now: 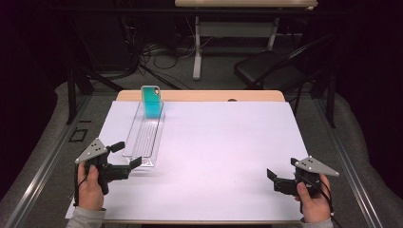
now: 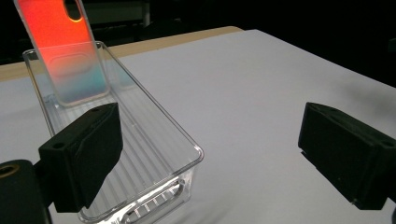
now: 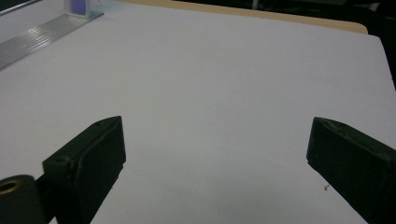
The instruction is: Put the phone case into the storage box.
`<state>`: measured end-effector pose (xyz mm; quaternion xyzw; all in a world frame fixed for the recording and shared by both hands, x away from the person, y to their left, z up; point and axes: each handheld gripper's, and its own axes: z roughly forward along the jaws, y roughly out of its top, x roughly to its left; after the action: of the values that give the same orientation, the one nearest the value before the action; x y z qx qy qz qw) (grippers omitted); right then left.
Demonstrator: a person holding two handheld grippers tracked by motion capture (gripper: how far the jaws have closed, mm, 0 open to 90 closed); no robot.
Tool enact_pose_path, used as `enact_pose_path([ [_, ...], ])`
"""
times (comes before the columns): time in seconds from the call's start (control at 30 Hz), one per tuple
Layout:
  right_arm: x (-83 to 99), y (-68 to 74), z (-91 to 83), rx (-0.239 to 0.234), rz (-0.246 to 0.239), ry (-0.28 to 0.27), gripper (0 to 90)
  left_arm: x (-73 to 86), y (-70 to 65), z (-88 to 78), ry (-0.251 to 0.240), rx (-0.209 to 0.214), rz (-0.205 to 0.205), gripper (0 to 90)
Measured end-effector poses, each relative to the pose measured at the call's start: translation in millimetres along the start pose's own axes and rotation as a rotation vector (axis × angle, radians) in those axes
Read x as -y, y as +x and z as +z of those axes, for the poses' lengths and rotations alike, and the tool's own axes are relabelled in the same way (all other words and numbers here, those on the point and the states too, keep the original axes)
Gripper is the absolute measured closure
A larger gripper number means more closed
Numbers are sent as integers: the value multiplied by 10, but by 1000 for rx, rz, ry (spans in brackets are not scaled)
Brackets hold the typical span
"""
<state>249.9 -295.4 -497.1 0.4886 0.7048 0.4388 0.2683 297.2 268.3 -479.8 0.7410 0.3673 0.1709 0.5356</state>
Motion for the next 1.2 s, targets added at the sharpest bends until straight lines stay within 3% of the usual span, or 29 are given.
enact_pose_path([
  [0.23,108,-33,-21,19,7,9,42,130,38,-2,4,-10,-21,68],
  [0.6,235,-24,55,9,2,3,45,335,67,30,-11,0,-46,68],
  [0.93,326,-13,133,0,13,1,47,406,90,74,-13,2,-45,68],
  [1.2,365,-8,170,-6,20,8,52,449,132,73,-16,-20,-60,68],
])
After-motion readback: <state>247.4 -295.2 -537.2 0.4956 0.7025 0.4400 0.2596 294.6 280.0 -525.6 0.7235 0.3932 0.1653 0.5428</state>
